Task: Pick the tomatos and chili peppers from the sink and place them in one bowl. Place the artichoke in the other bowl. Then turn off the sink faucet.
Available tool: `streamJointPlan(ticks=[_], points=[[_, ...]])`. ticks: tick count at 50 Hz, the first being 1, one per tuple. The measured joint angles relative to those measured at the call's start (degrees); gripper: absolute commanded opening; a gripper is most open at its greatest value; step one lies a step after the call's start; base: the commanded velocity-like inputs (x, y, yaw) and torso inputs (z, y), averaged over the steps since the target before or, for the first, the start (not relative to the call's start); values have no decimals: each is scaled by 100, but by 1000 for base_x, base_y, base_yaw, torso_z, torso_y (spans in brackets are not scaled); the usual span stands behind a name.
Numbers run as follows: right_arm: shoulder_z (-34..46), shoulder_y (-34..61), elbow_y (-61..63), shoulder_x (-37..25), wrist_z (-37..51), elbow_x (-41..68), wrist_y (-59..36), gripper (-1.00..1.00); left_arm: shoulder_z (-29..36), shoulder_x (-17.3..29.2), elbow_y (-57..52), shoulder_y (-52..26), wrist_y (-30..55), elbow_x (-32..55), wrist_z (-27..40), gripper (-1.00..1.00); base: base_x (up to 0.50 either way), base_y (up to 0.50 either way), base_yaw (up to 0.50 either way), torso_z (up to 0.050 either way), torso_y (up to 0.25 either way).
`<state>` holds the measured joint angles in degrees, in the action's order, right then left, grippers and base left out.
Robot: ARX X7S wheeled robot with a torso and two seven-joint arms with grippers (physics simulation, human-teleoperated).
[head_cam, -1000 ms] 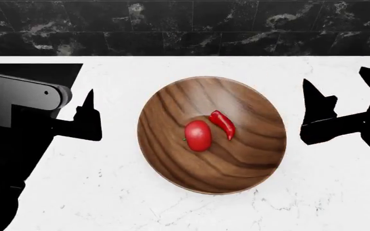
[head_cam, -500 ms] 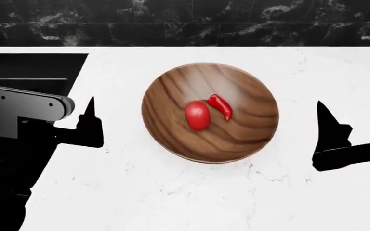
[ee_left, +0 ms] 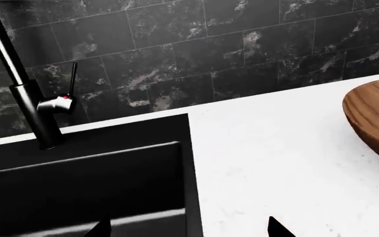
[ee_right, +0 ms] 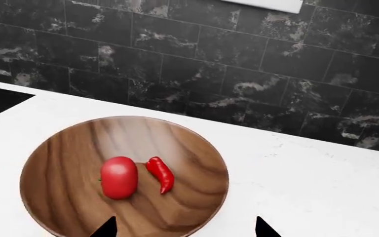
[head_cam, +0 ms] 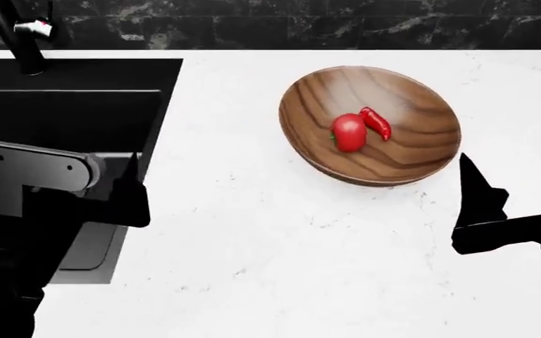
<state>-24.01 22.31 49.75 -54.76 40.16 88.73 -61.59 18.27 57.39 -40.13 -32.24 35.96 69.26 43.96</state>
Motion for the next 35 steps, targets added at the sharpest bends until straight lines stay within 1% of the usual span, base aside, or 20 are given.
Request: streamJointPlan(ticks=[25, 35], points=[[-220, -377, 125, 75, -71, -145, 59, 100, -21, 28, -7, 156, -109, -116, -62, 100, -114, 500, 0, 0, 0], [-143, -361, 130, 78, -78, -242, 68, 100, -17, 29, -12, 173, -118, -136, -74, 100, -14, 500, 0, 0, 0]])
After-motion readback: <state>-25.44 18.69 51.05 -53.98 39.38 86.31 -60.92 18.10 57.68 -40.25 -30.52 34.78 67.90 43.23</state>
